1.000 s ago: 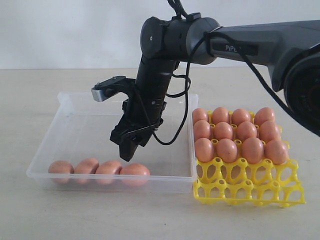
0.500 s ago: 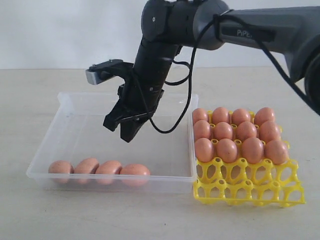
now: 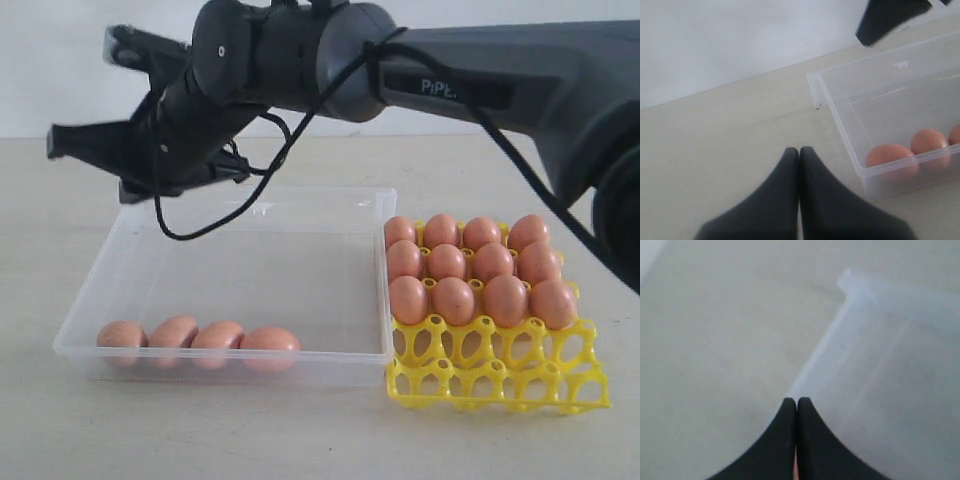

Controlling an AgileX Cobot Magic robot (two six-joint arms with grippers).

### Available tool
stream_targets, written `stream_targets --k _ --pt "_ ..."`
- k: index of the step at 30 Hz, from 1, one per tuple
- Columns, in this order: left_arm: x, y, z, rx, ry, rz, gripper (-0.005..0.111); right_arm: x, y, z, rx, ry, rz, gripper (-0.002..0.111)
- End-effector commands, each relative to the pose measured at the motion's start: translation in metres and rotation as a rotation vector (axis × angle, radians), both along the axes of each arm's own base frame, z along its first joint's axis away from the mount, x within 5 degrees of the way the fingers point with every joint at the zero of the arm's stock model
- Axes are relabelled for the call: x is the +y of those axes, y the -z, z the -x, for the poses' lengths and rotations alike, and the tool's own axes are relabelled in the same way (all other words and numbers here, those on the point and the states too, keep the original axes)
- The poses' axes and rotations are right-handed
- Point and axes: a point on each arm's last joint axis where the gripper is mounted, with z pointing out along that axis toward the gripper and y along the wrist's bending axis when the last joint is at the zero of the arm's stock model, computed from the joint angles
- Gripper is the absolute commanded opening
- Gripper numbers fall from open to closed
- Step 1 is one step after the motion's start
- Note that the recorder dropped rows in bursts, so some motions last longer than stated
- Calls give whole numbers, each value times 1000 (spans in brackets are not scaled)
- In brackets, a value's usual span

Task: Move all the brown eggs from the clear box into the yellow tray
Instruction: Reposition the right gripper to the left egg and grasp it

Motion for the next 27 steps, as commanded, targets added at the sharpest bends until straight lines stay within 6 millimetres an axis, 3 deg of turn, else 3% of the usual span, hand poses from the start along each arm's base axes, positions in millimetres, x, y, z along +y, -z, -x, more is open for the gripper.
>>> stream_targets --k 1,6,11,13,18,19,27 --pt "0 -1 0 -10 0 8 -4 -19 40 6 255 -205 293 0" --pt "0 -1 0 -10 0 8 -4 -13 38 17 217 -471 351 0" --pt "0 -1 0 -10 0 8 -4 0 20 14 67 -511 287 1" --pt "0 -1 0 -10 0 8 -4 5 19 15 15 -558 272 11" --pt "0 -1 0 -10 0 8 -4 17 35 17 -38 -583 271 62" --pt "0 -1 0 -10 0 8 -4 20 37 17 -38 -562 260 66" --pt "0 -1 0 -10 0 8 -4 31 63 13 -45 -502 250 62"
